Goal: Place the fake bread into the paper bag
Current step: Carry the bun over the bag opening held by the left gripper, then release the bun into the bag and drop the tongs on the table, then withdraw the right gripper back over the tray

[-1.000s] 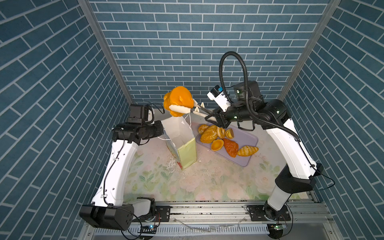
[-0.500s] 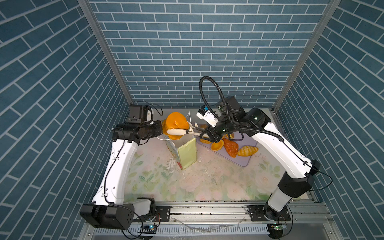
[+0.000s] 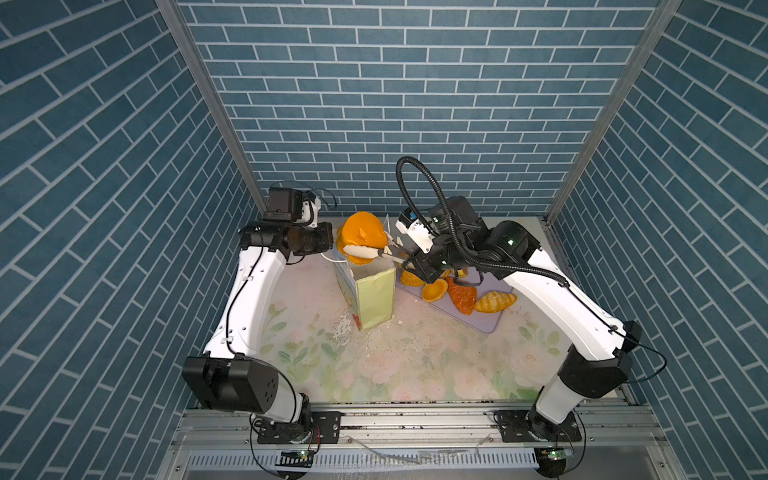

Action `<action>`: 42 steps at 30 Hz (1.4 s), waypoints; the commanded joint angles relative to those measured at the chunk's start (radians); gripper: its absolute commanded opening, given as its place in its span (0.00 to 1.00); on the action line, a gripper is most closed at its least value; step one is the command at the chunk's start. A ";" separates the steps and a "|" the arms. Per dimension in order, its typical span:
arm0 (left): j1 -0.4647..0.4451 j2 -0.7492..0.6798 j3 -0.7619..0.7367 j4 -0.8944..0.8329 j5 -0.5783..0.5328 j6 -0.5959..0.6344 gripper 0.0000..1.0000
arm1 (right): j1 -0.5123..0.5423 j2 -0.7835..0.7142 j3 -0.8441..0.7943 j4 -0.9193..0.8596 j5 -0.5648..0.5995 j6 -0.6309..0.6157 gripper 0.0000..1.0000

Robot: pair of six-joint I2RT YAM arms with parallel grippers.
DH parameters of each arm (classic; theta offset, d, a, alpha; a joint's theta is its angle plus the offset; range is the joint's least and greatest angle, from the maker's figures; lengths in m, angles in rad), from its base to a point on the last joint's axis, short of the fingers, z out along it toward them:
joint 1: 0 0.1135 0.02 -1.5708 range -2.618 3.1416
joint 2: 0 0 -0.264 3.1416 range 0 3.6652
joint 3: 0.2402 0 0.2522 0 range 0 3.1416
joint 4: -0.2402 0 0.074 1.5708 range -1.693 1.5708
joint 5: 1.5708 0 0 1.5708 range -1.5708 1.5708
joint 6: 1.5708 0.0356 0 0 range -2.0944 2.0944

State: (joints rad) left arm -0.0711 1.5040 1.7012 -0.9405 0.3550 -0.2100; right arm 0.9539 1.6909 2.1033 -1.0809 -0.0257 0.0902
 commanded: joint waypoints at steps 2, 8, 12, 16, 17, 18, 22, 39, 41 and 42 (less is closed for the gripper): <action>0.005 0.021 0.055 -0.026 0.016 0.077 0.00 | 0.007 0.009 0.033 0.036 0.092 0.046 0.33; 0.005 0.017 0.027 -0.034 0.003 0.095 0.00 | 0.006 0.021 0.034 0.025 0.085 0.065 0.35; 0.005 0.023 0.012 -0.028 0.009 0.092 0.00 | 0.010 0.045 0.050 0.004 0.032 0.055 0.39; 0.006 0.020 0.014 -0.031 0.009 0.083 0.00 | 0.011 0.067 0.089 -0.045 0.055 0.057 0.47; 0.006 0.019 0.015 -0.030 0.011 0.083 0.00 | 0.011 0.066 0.089 -0.043 0.054 0.054 0.50; 0.006 0.018 0.013 -0.031 0.012 0.082 0.00 | 0.013 0.061 0.086 -0.036 0.056 0.054 0.53; 0.005 0.012 0.007 -0.035 0.008 0.082 0.00 | 0.014 0.054 0.110 -0.021 0.055 0.037 0.61; 0.006 -0.014 -0.060 -0.006 -0.010 0.055 0.00 | -0.006 0.020 0.052 -0.004 0.077 0.017 0.58; 0.006 -0.013 -0.062 -0.004 -0.012 0.055 0.00 | -0.034 -0.029 -0.057 0.056 0.061 0.048 0.59; 0.006 -0.014 -0.064 -0.003 -0.016 0.056 0.00 | -0.054 -0.065 -0.121 0.094 0.050 0.066 0.59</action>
State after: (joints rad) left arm -0.0704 1.5093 1.6493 -0.9463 0.3538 -0.1493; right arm 0.9386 1.6989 2.0789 -1.0451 0.0284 0.1200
